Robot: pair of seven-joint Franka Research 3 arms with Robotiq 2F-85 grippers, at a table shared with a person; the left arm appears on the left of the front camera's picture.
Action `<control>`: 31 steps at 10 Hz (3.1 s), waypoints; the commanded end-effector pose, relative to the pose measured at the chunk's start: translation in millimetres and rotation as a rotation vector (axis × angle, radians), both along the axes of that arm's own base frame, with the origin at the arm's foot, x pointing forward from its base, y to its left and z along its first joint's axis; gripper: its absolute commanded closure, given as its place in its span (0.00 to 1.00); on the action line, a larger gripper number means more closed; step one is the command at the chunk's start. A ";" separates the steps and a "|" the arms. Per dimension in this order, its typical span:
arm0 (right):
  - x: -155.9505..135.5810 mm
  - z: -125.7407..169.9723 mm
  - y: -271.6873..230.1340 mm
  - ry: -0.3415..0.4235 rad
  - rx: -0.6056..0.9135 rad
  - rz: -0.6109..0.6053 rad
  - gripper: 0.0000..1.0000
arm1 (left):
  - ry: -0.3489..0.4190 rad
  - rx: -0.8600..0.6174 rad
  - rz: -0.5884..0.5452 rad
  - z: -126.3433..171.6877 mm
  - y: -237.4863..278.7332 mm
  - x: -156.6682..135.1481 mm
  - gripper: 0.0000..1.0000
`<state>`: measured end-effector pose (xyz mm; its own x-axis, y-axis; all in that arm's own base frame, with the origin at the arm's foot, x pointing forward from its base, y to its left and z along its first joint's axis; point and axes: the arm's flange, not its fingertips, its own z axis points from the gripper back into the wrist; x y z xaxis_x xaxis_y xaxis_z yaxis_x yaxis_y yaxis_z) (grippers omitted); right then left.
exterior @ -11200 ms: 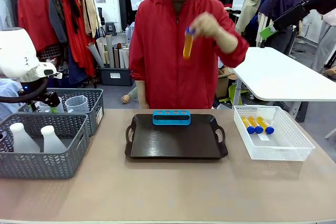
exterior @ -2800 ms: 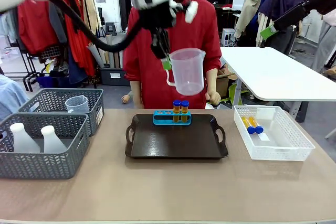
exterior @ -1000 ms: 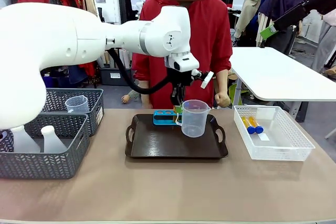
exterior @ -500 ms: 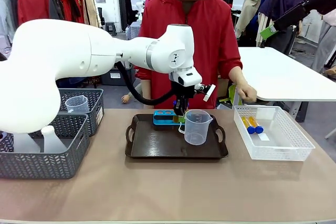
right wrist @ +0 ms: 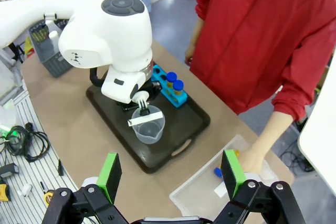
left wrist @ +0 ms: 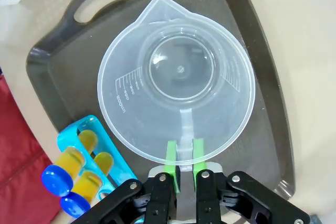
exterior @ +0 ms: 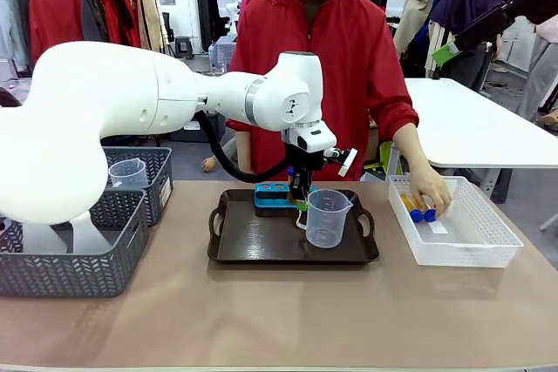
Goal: Prepare the laboratory tools.
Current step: Pick up one Large Measuring Cup and place it on the Handle tray, then pick up one Small flask and place it on the Handle tray.
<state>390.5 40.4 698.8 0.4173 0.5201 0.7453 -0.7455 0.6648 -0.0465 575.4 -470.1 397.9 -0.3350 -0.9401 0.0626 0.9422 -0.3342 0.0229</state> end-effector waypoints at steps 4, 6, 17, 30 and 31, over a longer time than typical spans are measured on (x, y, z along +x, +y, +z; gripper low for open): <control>0.0 0.9 -0.4 -0.003 0.008 0.010 0.00 | -0.007 0.010 0.041 10.8 7.9 5.6 0.19; 0.0 0.9 -0.4 -0.003 0.008 0.010 0.00 | -0.006 -0.004 0.068 22.5 17.3 6.2 0.00; 0.0 0.9 -0.4 -0.003 0.008 0.010 0.00 | 0.034 -0.048 0.072 44.7 32.1 13.0 0.00; 0.0 0.9 -0.4 -0.003 0.008 0.010 0.00 | -0.037 -0.014 0.656 239.1 194.8 -9.9 0.00; 0.0 0.9 -0.4 -0.003 0.008 0.010 0.00 | -0.052 0.015 0.736 246.4 206.9 -10.5 0.00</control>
<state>390.5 40.2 698.8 0.4177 0.5199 0.7452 -0.7452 0.6653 -0.0464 568.5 -268.1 637.8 0.3060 -0.9490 0.0754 0.9484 0.3108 0.0627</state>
